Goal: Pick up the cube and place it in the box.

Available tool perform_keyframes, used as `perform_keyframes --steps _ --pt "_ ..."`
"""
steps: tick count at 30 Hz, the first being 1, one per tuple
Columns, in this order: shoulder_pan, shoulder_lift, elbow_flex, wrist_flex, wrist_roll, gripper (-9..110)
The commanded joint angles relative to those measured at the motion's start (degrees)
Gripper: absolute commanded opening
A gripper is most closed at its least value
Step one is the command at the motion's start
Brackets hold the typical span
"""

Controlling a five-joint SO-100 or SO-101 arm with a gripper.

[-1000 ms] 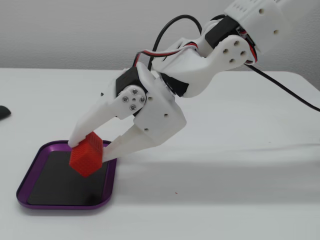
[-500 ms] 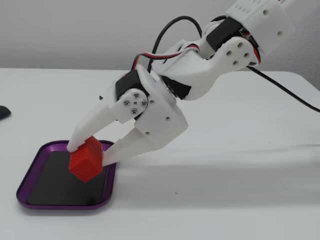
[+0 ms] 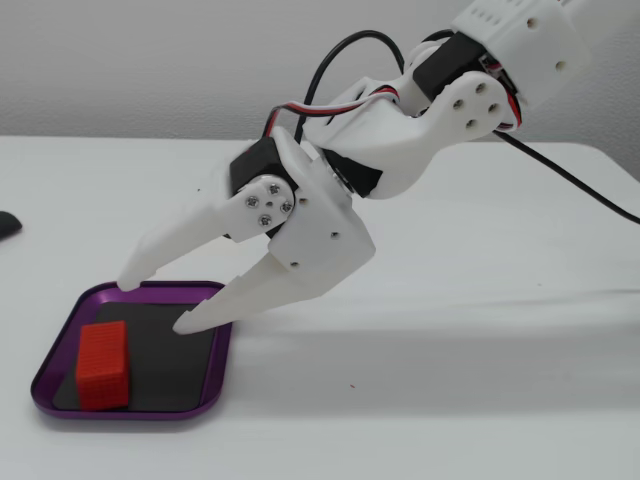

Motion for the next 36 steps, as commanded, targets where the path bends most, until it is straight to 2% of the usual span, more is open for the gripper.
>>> perform_keyframes --steps 1,10,17,23,36 --pt "0.0 1.23 -1.41 -0.88 0.18 14" --pt "-0.18 3.96 -3.08 9.32 -0.09 14" --pt "-0.97 25.93 -1.49 18.37 0.35 14" --pt "-0.09 52.03 11.69 24.08 6.59 15" --pt "0.0 107.05 53.96 24.7 6.33 14"
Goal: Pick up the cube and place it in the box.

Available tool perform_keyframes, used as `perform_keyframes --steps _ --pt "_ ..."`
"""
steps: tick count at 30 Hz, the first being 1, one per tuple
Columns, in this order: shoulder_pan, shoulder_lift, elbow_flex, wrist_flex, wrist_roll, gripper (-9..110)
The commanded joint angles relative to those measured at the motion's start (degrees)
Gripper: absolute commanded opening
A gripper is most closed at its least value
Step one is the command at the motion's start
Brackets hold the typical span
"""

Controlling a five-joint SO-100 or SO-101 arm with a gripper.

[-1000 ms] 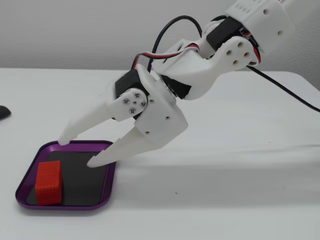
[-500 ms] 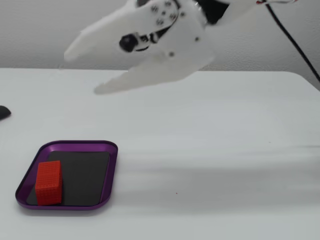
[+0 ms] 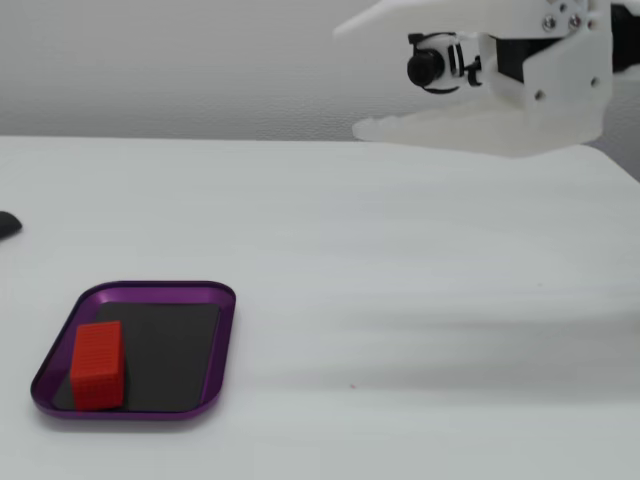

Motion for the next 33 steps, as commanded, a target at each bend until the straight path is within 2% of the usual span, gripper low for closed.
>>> perform_keyframes --steps 1,11,15,24,33 --pt "0.0 10.2 8.0 1.32 0.0 14" --pt "0.0 6.24 11.07 13.01 1.67 14" --pt "0.0 6.24 11.07 13.89 7.29 -2" --pt "0.0 6.24 11.07 14.68 8.26 0" --pt "-0.09 6.24 9.05 21.8 6.59 -1"
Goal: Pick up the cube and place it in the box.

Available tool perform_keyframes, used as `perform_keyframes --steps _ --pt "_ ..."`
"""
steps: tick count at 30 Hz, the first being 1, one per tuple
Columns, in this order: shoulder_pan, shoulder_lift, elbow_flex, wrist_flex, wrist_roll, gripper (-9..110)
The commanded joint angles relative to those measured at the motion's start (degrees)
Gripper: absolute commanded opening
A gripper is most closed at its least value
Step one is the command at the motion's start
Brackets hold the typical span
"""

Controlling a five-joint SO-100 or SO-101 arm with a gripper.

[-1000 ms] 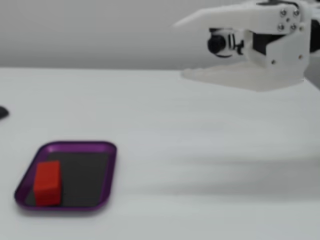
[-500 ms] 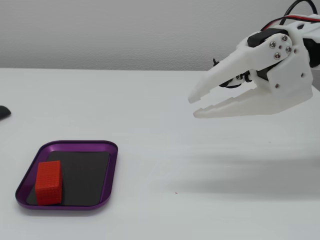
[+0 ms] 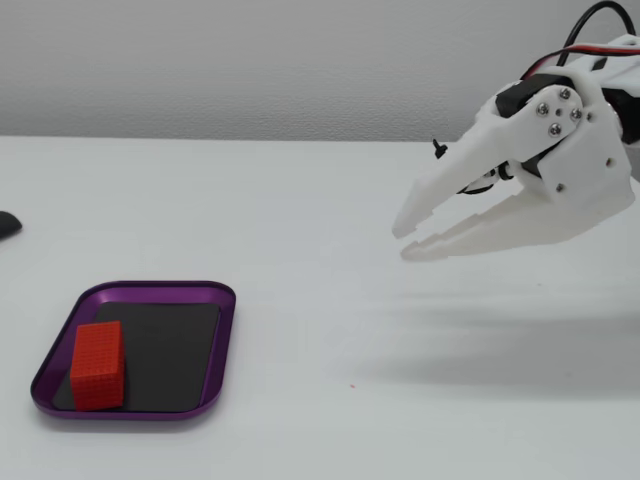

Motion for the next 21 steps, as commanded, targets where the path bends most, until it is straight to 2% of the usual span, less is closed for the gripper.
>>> perform_keyframes --steps 1,8,15,21 --pt "0.09 1.14 -0.79 1.93 -2.81 -1" --pt "0.7 1.14 -0.79 2.55 -5.27 -1" --pt "12.3 1.14 -0.79 2.55 -0.44 0" --pt "13.01 1.14 -0.88 2.55 -6.06 -1"
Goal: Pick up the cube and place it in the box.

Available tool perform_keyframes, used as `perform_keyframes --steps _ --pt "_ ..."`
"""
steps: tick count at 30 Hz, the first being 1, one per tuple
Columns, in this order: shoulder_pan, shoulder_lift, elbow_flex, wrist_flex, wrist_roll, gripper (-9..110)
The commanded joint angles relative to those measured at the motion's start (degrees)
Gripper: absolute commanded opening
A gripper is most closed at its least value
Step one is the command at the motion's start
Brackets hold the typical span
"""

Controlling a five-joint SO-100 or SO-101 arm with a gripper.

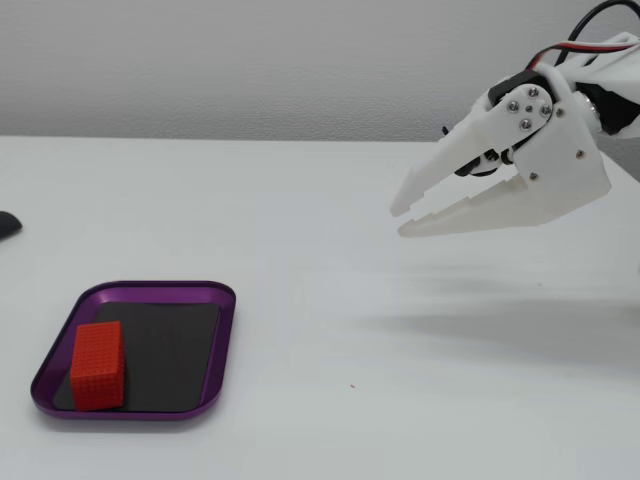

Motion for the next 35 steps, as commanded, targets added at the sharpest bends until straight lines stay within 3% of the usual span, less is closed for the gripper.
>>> perform_keyframes --steps 1,14,35 --pt "0.62 1.14 -0.53 0.09 -1.85 -1" --pt "-7.82 1.14 -0.53 0.0 -1.85 -1" --pt "-8.17 1.14 -0.44 -0.18 -2.02 0"
